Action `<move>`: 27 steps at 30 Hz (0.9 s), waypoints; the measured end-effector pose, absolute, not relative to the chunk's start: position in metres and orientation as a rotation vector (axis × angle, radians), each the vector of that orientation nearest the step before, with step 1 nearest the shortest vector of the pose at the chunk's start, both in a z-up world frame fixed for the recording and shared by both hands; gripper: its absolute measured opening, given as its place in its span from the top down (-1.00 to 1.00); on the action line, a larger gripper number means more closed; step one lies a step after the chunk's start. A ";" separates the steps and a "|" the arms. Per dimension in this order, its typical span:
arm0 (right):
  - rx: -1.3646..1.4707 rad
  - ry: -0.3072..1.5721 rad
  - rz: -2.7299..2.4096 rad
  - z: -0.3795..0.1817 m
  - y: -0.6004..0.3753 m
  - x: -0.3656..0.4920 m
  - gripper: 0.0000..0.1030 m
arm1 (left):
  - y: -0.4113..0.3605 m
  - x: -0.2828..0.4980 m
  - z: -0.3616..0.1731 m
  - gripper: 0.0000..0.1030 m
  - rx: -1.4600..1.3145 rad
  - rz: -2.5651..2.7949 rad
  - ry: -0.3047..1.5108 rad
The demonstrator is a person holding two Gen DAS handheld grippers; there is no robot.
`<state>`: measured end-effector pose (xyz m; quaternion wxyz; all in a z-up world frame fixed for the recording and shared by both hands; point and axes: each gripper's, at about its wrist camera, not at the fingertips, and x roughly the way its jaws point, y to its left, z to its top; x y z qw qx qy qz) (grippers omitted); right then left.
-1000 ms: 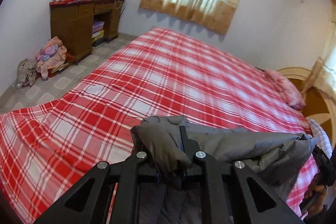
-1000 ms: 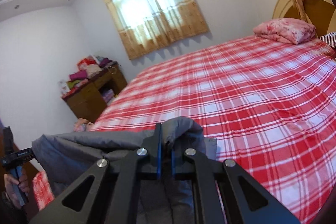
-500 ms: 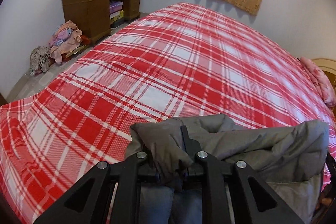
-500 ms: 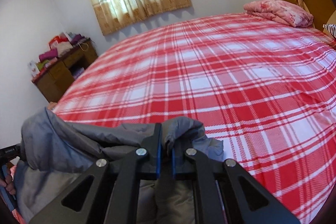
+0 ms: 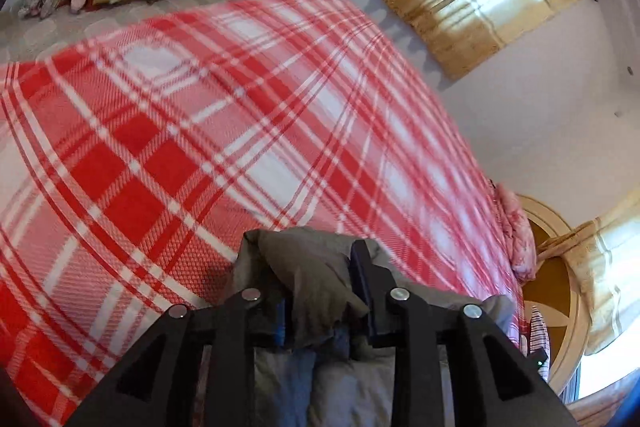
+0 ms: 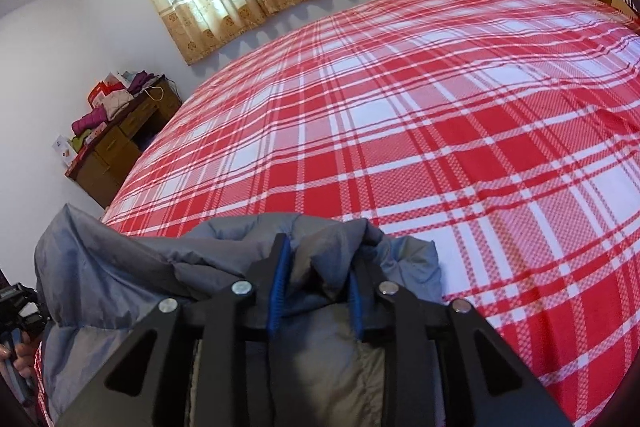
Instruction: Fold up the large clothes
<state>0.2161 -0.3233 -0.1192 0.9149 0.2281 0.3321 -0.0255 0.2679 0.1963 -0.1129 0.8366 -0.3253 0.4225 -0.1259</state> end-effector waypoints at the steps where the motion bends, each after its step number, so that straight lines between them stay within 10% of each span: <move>1: 0.463 0.681 -0.051 -0.118 -0.322 0.216 0.39 | 0.196 0.266 -0.105 0.40 -0.679 -0.270 0.880; 12: 0.456 0.670 -0.092 -0.115 -0.325 0.213 -0.03 | 0.229 0.257 -0.072 0.13 -0.831 -0.257 0.811; 22: 0.453 0.506 -0.099 -0.062 -0.333 0.183 -0.25 | 0.190 0.233 -0.032 0.06 -0.438 -0.114 0.745; 24: 0.367 0.480 -0.086 -0.035 -0.321 0.173 -0.22 | 0.157 0.228 -0.034 0.05 -0.344 -0.172 0.747; 27: 0.225 0.518 -0.001 -0.012 -0.284 0.174 0.34 | 0.092 0.222 -0.045 0.05 -0.203 -0.260 0.753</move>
